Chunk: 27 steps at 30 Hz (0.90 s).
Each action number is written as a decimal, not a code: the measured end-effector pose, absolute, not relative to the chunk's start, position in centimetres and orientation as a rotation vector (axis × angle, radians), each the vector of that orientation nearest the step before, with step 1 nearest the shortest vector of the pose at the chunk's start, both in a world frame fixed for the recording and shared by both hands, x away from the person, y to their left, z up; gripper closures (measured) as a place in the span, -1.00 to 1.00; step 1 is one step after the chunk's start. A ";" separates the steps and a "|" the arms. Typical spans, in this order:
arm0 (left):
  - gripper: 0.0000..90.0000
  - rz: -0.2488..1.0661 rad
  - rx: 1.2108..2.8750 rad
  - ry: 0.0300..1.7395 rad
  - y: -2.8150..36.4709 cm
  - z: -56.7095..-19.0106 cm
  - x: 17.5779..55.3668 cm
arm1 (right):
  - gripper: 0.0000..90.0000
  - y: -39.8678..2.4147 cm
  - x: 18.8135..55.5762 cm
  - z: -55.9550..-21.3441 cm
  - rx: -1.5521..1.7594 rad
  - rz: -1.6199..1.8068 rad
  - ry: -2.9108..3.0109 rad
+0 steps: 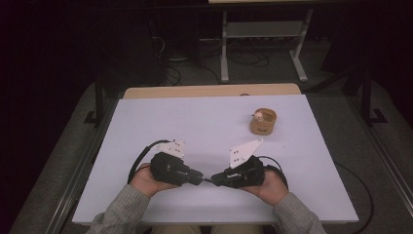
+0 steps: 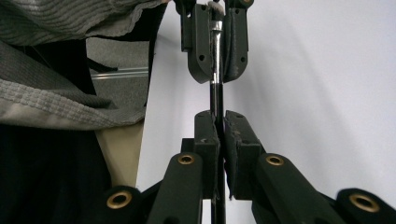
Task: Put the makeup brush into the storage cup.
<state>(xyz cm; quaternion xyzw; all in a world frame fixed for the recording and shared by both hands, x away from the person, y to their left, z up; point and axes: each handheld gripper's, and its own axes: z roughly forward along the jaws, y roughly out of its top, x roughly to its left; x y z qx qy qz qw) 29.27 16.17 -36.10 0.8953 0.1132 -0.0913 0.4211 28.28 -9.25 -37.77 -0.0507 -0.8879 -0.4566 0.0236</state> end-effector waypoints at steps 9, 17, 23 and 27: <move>0.80 -0.235 2.261 0.250 15.9 -35.9 29.1 | 0.85 -8.9 28.0 -38.0 -0.114 -1.381 -2.774; 0.81 -0.196 2.285 0.257 15.9 -35.3 29.1 | 0.70 -8.7 27.9 -37.8 -0.129 -1.401 -2.788; 0.81 -0.163 2.330 0.270 15.3 -34.9 29.1 | 0.62 -7.8 27.9 -37.3 -0.136 -1.337 -2.846; 0.81 -0.142 2.379 0.266 14.6 -34.8 29.0 | 0.64 -6.9 27.9 -36.9 -0.133 -1.290 -2.895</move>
